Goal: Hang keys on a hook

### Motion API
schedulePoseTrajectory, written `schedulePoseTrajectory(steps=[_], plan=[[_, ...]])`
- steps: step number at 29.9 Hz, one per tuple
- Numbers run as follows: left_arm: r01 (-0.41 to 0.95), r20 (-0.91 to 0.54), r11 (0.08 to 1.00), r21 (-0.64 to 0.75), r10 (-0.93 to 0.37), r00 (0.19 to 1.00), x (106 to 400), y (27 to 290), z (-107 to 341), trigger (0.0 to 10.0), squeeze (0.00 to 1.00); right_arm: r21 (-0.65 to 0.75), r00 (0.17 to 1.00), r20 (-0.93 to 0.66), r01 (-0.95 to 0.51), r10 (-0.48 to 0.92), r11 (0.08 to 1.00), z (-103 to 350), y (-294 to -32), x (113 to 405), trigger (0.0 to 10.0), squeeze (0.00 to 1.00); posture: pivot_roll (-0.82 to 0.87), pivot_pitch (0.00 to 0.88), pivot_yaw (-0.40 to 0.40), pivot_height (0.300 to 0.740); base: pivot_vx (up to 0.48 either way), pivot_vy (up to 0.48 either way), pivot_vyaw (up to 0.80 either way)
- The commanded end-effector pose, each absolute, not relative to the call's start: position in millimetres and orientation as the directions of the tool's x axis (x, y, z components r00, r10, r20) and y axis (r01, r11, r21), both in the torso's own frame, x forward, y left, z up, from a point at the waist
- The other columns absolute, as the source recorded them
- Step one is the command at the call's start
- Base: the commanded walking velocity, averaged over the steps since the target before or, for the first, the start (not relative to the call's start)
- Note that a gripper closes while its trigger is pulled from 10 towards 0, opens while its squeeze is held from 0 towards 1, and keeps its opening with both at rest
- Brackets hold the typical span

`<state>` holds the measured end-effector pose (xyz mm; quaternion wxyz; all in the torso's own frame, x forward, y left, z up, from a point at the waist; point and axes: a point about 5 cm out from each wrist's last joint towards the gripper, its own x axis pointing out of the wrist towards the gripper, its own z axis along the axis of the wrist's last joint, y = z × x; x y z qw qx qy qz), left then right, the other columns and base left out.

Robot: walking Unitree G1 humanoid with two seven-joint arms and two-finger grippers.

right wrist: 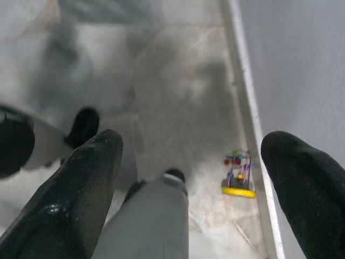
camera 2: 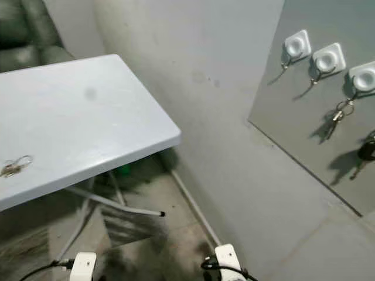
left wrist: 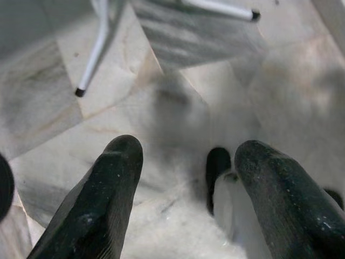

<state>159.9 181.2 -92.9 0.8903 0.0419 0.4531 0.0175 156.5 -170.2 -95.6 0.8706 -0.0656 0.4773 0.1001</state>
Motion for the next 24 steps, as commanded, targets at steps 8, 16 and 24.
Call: schedulePoseTrajectory(steps=[8, 16, 24], plan=[[-0.002, -0.818, 0.996, 0.084, 0.070, 0.572, 154.3, 181.5, -95.4, 10.0, 0.00, -0.023, 0.517, -0.850, -0.233, 0.104, 0.972, -96.0, -172.9, 155.6, 10.0, 0.00, -0.09, 0.000, 0.001, 0.740, 0.000, 0.000, 0.79], [-0.009, -0.817, 0.997, 0.081, 0.072, 0.572, 155.2, 181.8, -95.0, 10.0, 0.00, -0.024, 0.517, -0.850, -0.235, 0.104, 0.972, -95.9, -172.9, 155.8, 10.0, 0.00, -0.09, 0.000, 0.000, 0.740, 0.000, 0.000, 0.79], [-0.050, -0.818, 0.998, 0.049, 0.069, 0.571, 155.1, 182.0, -95.1, 10.0, 0.00, -0.008, 0.531, -0.842, -0.195, 0.099, 0.981, -95.3, -173.5, 156.9, 10.0, 0.00, -0.08, 0.000, 0.000, 0.740, 0.000, 0.000, 0.69]])
